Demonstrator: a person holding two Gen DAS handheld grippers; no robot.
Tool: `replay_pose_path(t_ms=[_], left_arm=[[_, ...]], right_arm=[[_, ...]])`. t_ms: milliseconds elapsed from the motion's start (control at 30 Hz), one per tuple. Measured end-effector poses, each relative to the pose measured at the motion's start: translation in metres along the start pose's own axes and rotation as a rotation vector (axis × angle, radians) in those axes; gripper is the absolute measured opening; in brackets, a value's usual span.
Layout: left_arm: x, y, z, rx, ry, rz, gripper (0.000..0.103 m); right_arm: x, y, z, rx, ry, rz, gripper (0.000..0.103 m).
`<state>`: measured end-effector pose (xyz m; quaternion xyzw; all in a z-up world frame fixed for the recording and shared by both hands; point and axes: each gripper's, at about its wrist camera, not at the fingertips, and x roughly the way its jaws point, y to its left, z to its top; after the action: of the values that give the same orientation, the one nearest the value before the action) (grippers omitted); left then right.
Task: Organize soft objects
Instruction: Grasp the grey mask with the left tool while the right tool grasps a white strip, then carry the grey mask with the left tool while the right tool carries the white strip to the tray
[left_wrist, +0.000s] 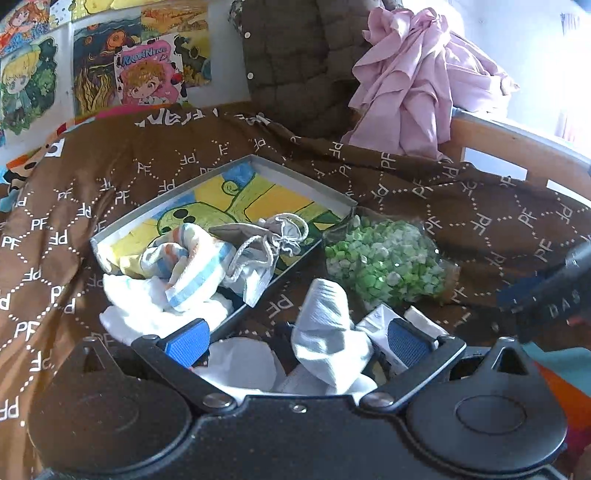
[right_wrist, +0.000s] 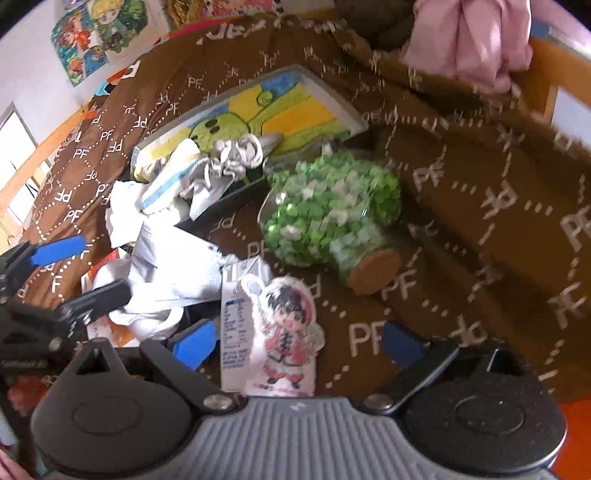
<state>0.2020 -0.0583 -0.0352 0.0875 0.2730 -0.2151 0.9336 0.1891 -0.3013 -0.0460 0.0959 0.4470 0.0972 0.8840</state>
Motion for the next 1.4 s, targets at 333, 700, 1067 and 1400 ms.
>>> replay_pose_path(t_ms=[333,700,1067,1400], left_arm=[[0.031,0.011,0.006,-0.059,0.038,-0.109,0.102],[0.046,0.005,-0.001,-0.046,0.107,-0.116,0.095],[0.050,0.015,-0.006,-0.122,0.144,-0.114,0.073],[0.040,0.011,-0.003,-0.123,0.087,-0.159,0.040]], right_arm=[[0.026,0.001,-0.003,0.082,0.070,0.036,0.092],[0.037,0.006,-0.005,0.039,0.080,-0.051,0.085],[0.029,-0.003,-0.002,0.063,0.047,-0.112,0.084],[0.027,-0.009,-0.001,0.086,0.042,-0.162,0.077]])
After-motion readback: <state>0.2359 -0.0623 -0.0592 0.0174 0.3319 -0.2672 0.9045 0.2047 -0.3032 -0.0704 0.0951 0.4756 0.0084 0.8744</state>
